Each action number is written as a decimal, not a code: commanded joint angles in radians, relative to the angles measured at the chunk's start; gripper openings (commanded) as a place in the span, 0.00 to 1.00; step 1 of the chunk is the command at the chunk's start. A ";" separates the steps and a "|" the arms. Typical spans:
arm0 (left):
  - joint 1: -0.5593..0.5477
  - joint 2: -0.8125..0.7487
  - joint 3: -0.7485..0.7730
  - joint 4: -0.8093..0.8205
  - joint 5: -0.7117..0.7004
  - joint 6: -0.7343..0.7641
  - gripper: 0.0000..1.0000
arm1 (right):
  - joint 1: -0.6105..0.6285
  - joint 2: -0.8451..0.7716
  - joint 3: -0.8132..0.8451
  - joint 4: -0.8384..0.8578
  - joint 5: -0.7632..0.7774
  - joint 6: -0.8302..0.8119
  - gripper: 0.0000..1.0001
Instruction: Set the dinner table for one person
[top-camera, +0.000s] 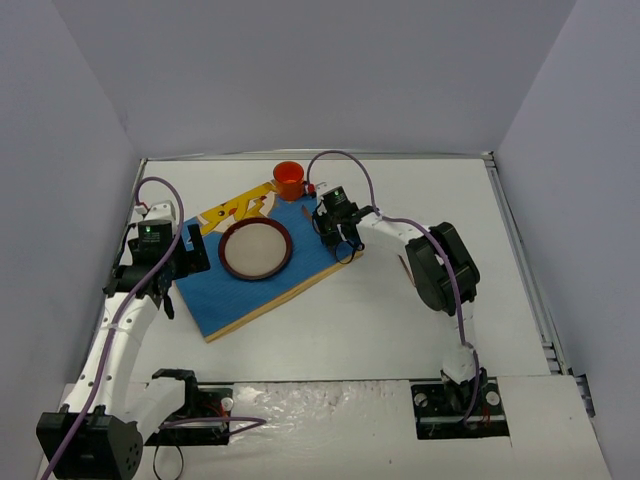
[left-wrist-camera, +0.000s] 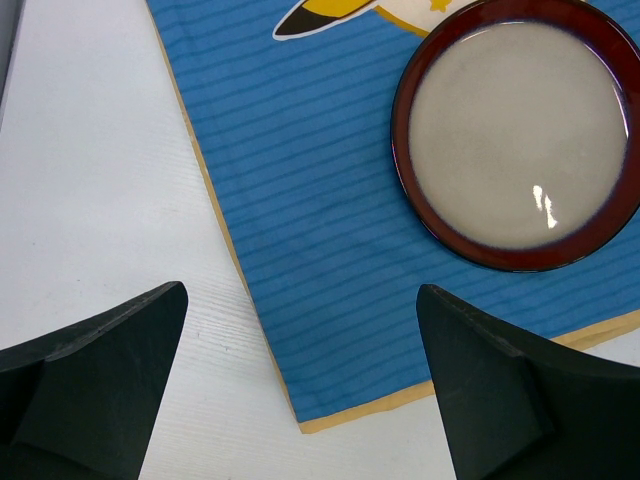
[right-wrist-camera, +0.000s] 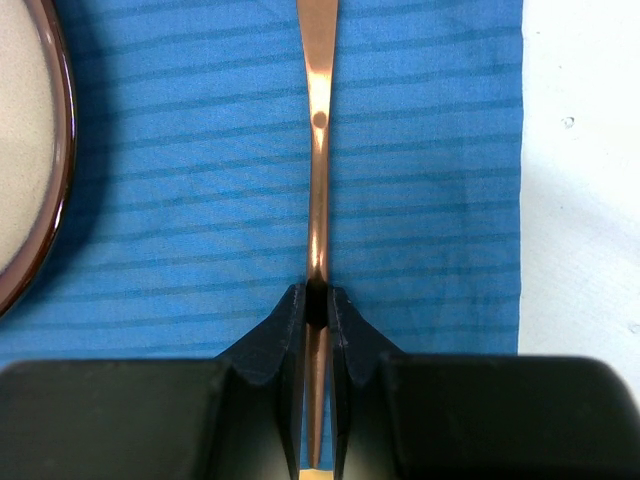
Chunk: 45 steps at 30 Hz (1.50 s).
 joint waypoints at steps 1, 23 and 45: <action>0.005 0.000 0.034 0.023 0.002 0.007 0.97 | 0.001 -0.027 0.032 0.036 0.022 -0.049 0.00; 0.006 -0.005 0.032 0.024 0.007 0.007 0.97 | -0.010 -0.013 0.042 0.026 0.029 -0.080 0.00; 0.007 -0.005 0.031 0.024 0.007 0.008 0.97 | -0.017 -0.053 0.008 0.023 0.031 -0.066 0.29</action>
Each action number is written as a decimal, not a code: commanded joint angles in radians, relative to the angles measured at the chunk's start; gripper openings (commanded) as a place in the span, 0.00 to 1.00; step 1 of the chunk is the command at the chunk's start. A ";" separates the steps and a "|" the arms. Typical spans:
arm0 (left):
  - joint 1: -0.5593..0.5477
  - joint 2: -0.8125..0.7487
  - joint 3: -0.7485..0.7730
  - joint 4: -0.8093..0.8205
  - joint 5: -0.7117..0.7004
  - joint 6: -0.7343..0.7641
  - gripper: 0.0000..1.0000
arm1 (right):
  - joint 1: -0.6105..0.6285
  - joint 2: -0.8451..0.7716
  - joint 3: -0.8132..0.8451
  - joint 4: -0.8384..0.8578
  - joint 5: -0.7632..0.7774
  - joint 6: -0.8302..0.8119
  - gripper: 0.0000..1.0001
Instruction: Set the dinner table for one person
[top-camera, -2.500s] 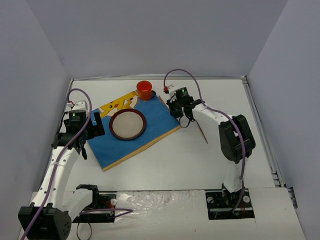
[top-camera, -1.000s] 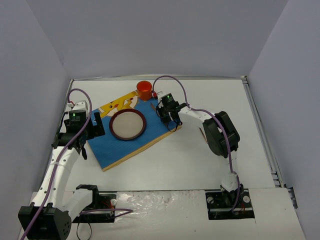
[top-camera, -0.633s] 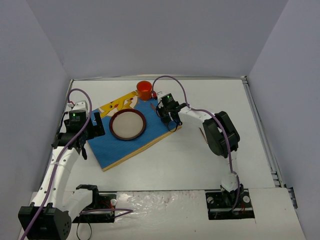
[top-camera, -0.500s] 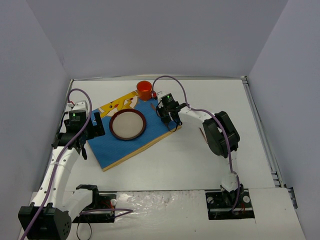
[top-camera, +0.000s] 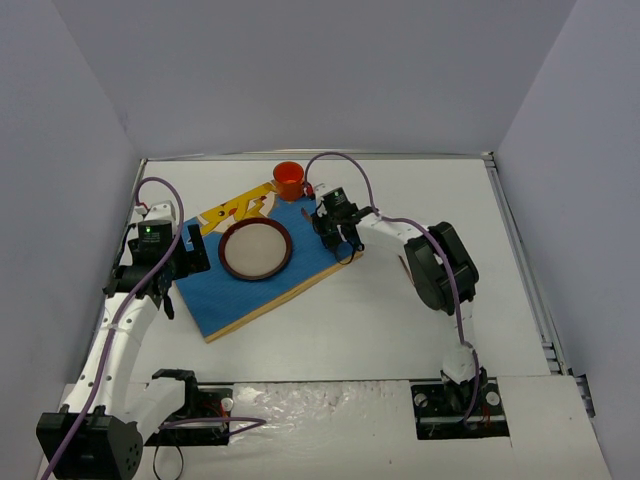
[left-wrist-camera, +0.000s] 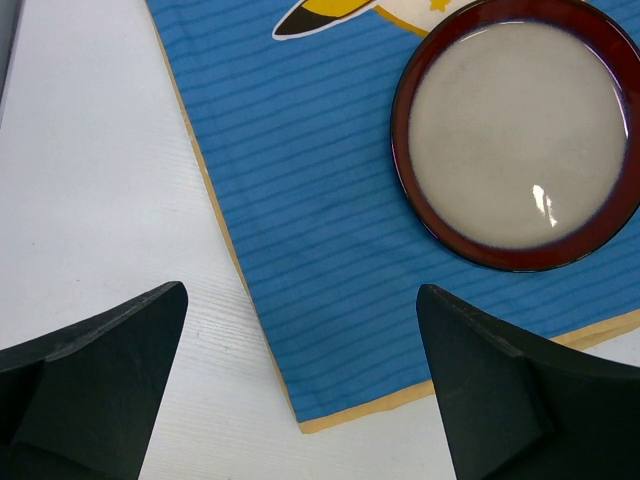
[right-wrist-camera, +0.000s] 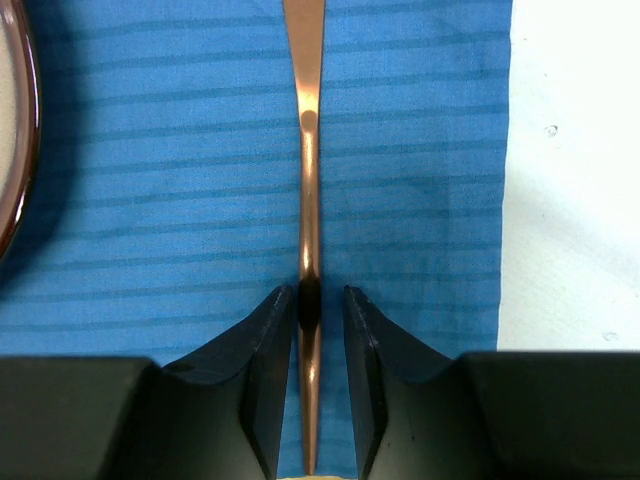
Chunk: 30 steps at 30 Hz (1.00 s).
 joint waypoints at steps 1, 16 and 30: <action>0.007 -0.005 0.031 0.024 0.007 0.008 0.97 | -0.015 -0.080 0.001 0.018 0.008 0.001 0.32; 0.007 0.002 0.031 0.024 0.010 0.006 0.97 | -0.233 -0.454 -0.371 0.071 0.054 0.080 0.45; 0.005 0.009 0.029 0.028 0.020 0.003 0.97 | -0.373 -0.422 -0.500 0.217 -0.031 0.123 0.43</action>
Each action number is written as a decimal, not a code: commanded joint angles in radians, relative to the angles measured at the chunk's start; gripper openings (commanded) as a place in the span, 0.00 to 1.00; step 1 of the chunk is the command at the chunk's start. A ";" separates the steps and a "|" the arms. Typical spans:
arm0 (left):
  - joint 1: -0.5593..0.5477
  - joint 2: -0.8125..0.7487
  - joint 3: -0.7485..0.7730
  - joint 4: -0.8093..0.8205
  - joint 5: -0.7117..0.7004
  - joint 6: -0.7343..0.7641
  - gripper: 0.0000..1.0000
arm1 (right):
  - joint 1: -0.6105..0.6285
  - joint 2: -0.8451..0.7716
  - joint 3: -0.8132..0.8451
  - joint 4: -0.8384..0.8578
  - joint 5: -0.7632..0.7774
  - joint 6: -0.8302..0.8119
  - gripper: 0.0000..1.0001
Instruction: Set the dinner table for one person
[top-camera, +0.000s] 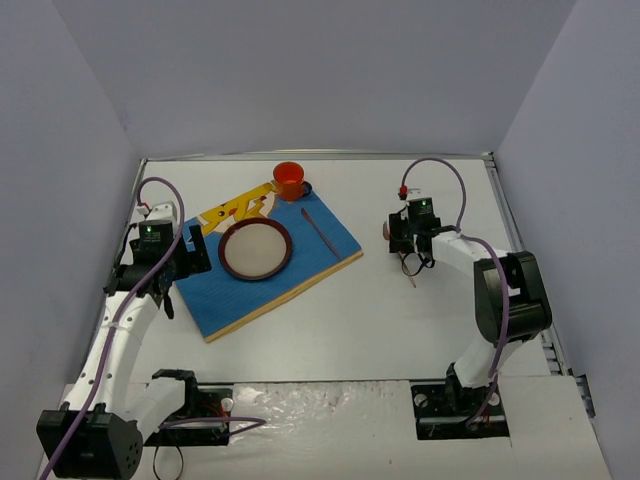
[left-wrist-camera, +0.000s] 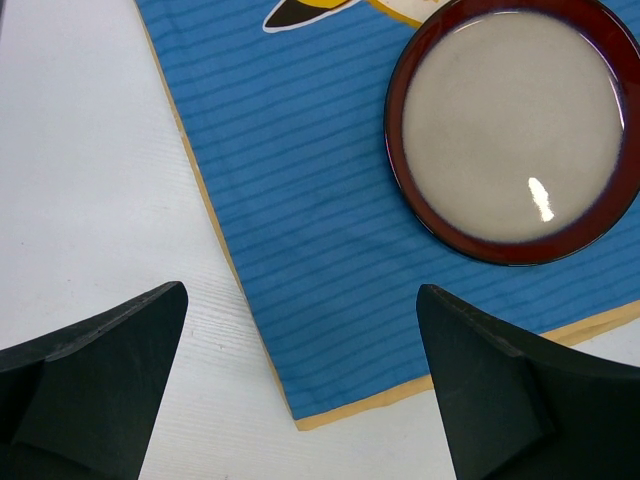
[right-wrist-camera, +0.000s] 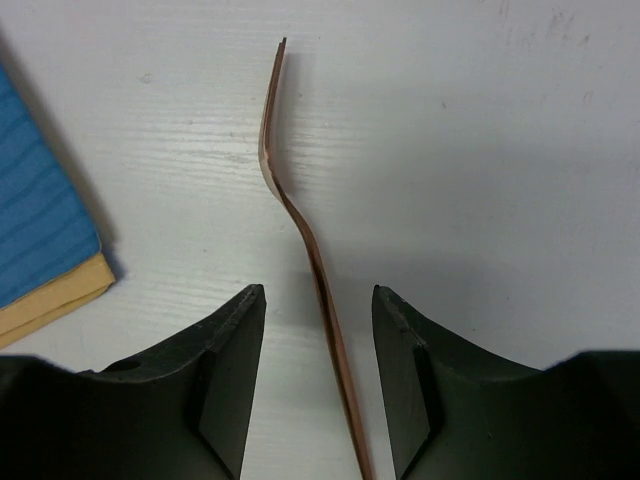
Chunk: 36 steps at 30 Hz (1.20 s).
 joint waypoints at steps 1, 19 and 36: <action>0.005 0.000 0.029 0.030 0.005 0.003 0.97 | -0.013 0.023 0.029 0.126 -0.060 -0.005 0.43; 0.001 -0.006 0.029 0.030 0.005 0.002 0.97 | -0.013 0.179 0.154 0.147 -0.120 -0.092 0.35; -0.002 -0.007 0.029 0.030 0.008 0.004 0.97 | 0.104 0.188 0.266 -0.061 0.342 -0.235 0.00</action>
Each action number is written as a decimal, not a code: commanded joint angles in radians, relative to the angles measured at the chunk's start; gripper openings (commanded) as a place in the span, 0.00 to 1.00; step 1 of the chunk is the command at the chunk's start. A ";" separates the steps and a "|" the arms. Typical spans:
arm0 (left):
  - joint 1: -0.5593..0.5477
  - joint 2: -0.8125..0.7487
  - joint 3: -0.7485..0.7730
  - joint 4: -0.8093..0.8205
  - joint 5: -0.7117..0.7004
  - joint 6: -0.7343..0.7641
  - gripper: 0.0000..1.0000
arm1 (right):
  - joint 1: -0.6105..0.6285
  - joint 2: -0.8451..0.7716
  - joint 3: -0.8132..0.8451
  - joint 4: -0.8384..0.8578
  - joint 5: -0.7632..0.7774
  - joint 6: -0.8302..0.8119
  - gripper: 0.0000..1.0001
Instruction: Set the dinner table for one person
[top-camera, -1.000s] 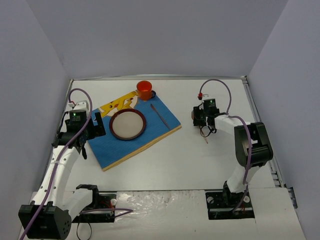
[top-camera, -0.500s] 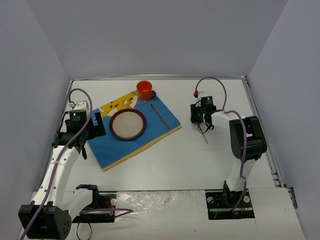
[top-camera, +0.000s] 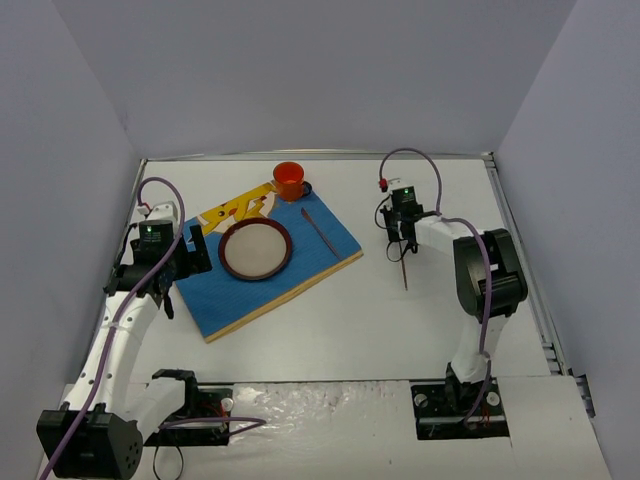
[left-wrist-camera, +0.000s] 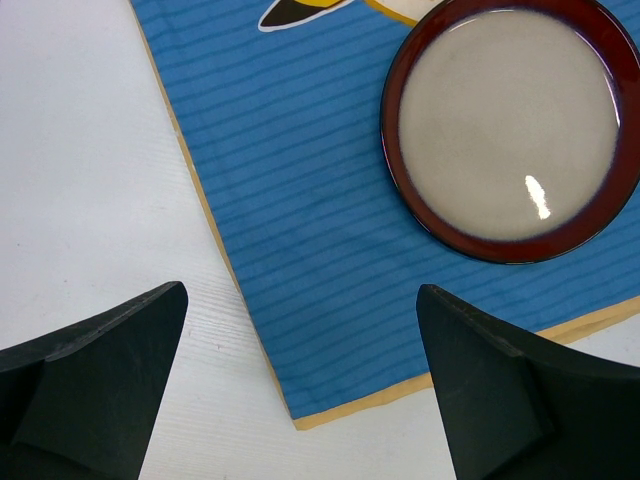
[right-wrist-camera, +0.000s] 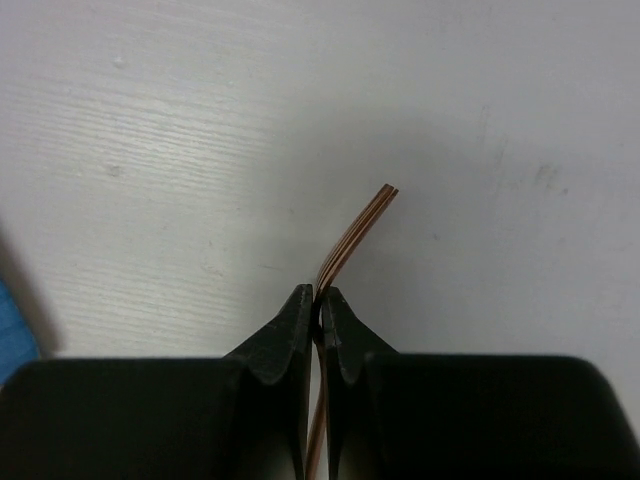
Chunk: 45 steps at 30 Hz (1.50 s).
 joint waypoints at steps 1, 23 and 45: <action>-0.002 -0.007 0.028 0.030 0.000 0.004 0.97 | 0.087 -0.014 0.076 -0.088 0.302 -0.072 0.00; -0.003 -0.016 0.028 0.029 -0.003 0.005 0.97 | 0.218 0.096 0.168 -0.207 0.360 0.003 0.15; -0.007 -0.020 0.026 0.030 0.000 0.005 0.97 | 0.104 -0.149 -0.024 -0.152 0.065 0.151 0.24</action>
